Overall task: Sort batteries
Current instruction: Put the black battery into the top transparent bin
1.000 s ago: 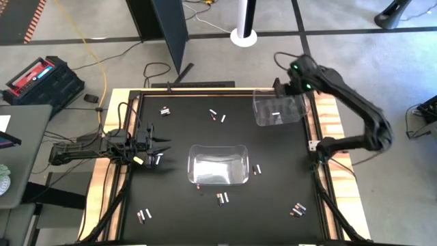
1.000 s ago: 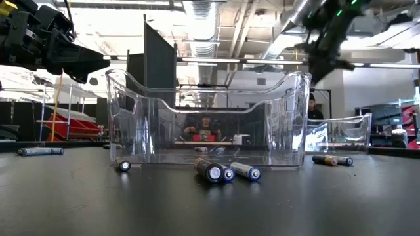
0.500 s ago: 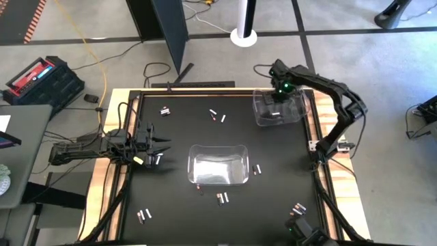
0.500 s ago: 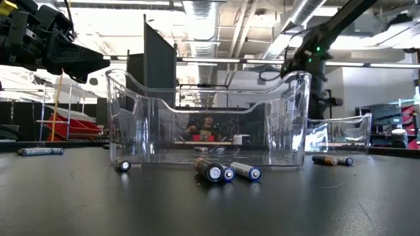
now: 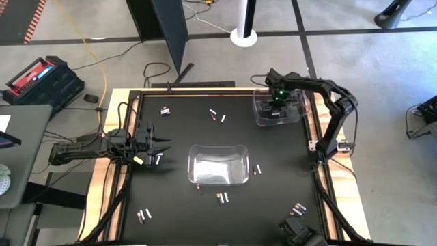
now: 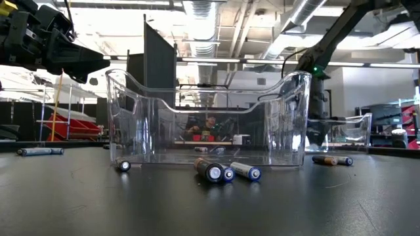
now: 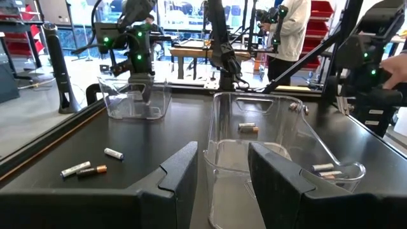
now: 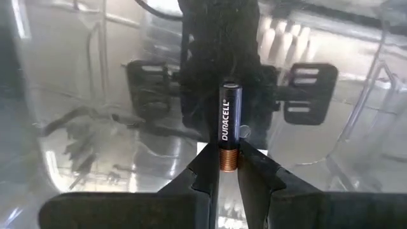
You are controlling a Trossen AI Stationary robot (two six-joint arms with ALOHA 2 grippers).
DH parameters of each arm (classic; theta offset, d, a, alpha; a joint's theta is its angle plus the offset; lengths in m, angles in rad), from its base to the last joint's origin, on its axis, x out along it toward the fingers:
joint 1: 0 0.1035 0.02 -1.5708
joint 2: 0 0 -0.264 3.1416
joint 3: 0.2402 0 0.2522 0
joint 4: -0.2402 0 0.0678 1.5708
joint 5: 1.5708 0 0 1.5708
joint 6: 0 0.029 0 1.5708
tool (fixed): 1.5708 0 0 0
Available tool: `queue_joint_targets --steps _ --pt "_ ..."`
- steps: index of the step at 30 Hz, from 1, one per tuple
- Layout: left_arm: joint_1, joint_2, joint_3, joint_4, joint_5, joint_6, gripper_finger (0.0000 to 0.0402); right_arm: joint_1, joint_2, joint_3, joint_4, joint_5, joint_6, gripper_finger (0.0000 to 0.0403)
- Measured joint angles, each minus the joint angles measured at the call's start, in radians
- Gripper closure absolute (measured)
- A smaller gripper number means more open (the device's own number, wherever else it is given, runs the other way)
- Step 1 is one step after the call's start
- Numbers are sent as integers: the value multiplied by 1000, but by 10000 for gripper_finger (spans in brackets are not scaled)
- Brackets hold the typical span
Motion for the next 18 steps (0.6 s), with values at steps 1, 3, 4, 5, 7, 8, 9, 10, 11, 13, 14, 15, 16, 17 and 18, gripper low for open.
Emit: queue_joint_targets --steps 1,3,4,5,7,8,9,10,11,13,14,15,16,17,18 --pt "0 0 0 0 0 0 269 4 5 1 1 0 0 333" --pt "0 0 0 0 0 0 269 7 10 2 4 3 0 333" --pt "0 0 0 0 0 0 269 9 12 2 7 4 1 332" --pt "0 0 0 0 0 0 269 11 13 2 10 5 1 332" --pt "0 0 0 0 0 0 269 12 10 2 13 8 2 330" --pt "0 0 0 0 0 0 269 12 6 1 14 8 2 329" --pt "0 0 0 0 0 0 269 12 4 1 17 8 2 327" --pt "0 0 0 0 0 0 269 12 1 0 19 8 2 325" --pt "0 0 0 0 0 0 269 10 -2 0 21 8 2 322" --pt "0 0 0 0 0 0 269 10 -6 0 24 5 2 316" --pt "0 0 0 0 0 0 269 10 -7 0 26 5 2 312" --pt "0 0 0 0 0 0 269 10 -7 0 25 4 2 308" --pt "0 0 0 0 0 0 269 10 -7 0 25 4 2 304" --pt "0 0 0 0 0 0 269 10 -7 0 22 4 2 299" --pt "0 0 0 0 0 0 269 10 -7 0 21 4 2 294"
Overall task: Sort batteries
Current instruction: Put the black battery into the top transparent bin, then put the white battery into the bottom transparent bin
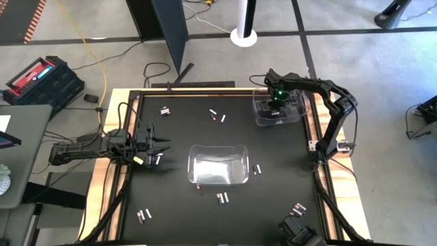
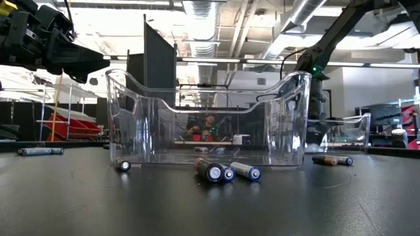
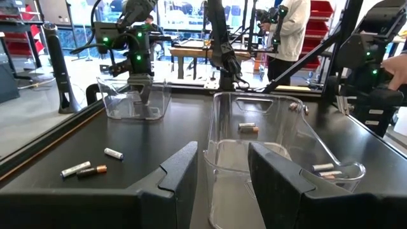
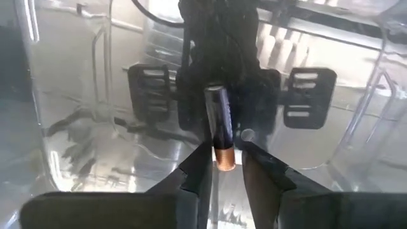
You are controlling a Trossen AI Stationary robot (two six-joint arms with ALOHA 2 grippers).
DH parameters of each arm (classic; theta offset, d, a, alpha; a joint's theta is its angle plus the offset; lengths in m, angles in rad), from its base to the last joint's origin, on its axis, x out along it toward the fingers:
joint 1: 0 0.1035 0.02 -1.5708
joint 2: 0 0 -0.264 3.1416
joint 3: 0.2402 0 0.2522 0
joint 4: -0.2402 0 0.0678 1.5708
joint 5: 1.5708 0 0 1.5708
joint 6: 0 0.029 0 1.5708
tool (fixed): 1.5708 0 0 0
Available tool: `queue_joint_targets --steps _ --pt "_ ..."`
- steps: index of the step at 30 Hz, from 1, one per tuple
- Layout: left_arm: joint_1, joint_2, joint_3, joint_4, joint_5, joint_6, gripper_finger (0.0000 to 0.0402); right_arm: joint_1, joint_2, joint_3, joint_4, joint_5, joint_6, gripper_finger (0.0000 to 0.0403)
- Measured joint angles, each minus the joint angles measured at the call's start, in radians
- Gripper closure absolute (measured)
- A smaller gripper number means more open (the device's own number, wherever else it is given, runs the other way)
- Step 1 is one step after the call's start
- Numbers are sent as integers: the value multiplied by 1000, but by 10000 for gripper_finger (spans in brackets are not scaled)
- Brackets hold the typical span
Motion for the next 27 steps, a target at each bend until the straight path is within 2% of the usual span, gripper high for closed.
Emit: queue_joint_targets --steps 8,14,27 --pt "0 0 0 0 0 0 269 0 -27 0 -5 0 -16 253" --pt "0 0 0 0 0 0 269 -8 -115 0 -5 0 -20 232" --pt "0 0 0 0 0 0 269 -65 -372 0 -89 1 -30 233"
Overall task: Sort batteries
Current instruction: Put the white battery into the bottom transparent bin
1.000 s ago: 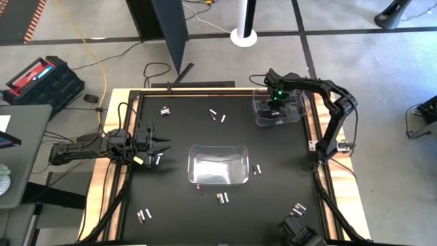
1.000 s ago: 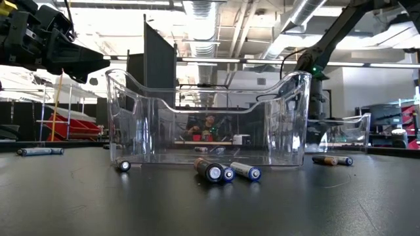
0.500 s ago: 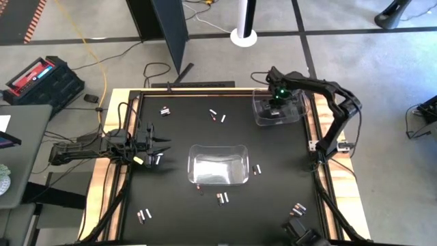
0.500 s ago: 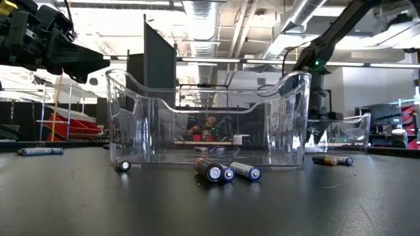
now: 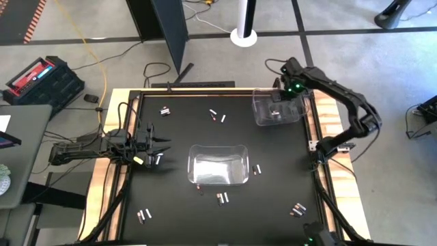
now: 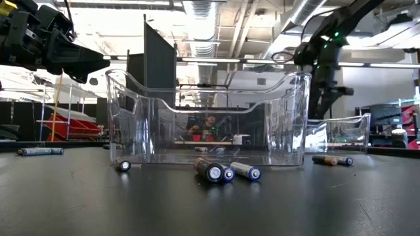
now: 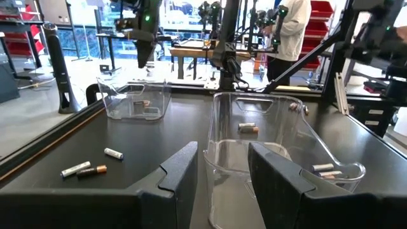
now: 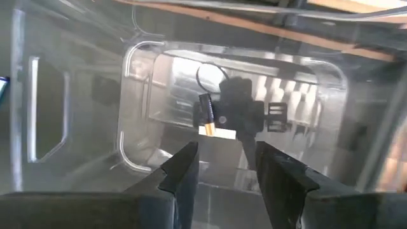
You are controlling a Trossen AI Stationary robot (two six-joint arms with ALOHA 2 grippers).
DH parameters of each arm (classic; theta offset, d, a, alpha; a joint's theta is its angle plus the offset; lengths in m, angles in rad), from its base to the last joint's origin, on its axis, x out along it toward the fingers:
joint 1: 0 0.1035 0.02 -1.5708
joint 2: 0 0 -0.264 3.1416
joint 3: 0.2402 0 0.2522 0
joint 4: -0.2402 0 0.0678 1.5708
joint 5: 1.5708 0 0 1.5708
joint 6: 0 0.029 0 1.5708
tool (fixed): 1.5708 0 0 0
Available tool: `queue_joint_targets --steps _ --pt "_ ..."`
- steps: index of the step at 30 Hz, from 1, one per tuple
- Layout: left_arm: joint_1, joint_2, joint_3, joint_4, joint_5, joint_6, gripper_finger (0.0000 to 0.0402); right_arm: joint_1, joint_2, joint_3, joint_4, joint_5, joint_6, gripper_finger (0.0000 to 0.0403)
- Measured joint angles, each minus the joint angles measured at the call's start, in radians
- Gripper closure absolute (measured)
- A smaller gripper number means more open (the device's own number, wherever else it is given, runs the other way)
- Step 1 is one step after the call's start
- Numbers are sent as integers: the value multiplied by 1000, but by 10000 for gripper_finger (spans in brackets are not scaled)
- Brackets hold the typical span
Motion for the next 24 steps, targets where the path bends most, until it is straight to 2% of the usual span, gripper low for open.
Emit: queue_joint_targets --steps 15,24 --pt "0 0 0 0 0 0 269 7 -207 0 -150 3 -6 235" --pt "0 0 0 0 0 0 269 61 -394 0 -275 2 43 235"
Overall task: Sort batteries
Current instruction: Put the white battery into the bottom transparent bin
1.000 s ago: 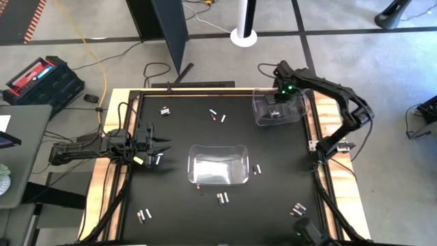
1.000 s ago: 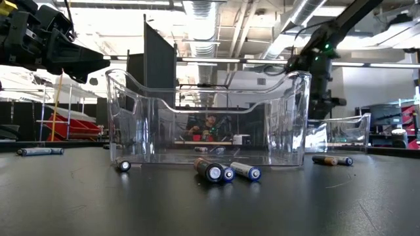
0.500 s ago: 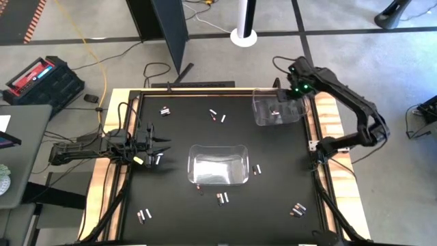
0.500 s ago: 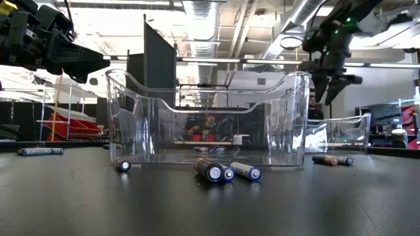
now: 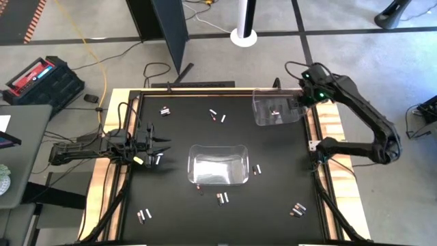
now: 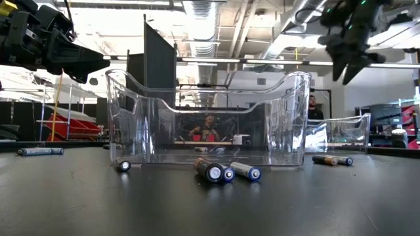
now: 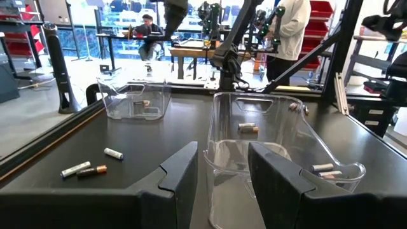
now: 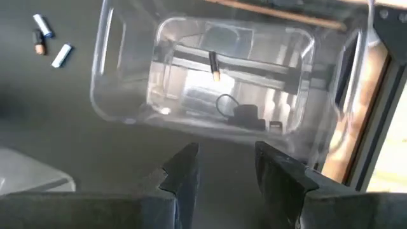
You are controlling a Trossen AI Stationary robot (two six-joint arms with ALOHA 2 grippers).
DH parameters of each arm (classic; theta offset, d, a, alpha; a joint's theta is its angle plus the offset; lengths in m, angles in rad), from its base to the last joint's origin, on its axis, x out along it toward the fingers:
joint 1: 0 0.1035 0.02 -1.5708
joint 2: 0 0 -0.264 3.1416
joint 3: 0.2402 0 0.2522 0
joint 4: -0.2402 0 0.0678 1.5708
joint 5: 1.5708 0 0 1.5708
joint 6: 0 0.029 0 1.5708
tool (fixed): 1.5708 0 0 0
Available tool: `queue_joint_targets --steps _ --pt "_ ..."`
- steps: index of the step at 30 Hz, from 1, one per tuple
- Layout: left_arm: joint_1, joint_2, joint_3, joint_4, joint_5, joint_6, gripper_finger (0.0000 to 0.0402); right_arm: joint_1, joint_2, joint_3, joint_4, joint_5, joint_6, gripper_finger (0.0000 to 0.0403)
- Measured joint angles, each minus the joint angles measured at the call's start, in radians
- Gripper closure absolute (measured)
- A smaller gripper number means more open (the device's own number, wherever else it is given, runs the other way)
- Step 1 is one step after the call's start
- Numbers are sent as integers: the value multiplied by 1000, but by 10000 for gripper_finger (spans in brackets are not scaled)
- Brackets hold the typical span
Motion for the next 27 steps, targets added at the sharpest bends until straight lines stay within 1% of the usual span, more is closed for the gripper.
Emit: queue_joint_targets --steps 5,8,10,13,14,16,22,25,27 --pt "0 0 0 1 -6 2 269 53 -118 -2 -63 0 71 235" --pt "0 0 0 2 -24 -20 269 94 -201 -36 -67 0 144 235" --pt "0 0 -1 13 -23 -110 269 124 -258 -76 -69 0 210 235" --pt "0 0 -2 34 -24 -313 269 176 -339 -147 -74 0 320 235" --pt "0 0 -2 37 -25 -361 269 195 -366 -172 -75 -1 356 235" --pt "0 0 -2 37 -25 -409 269 237 -413 -218 -72 -1 432 235" --pt "0 0 -2 37 -26 -421 269 386 -503 -336 -45 -1 623 235" --pt "0 0 -2 37 -26 -413 269 466 -515 -386 15 2 695 235" --pt "0 0 -2 37 -26 -408 269 526 -508 -411 76 26 736 235"
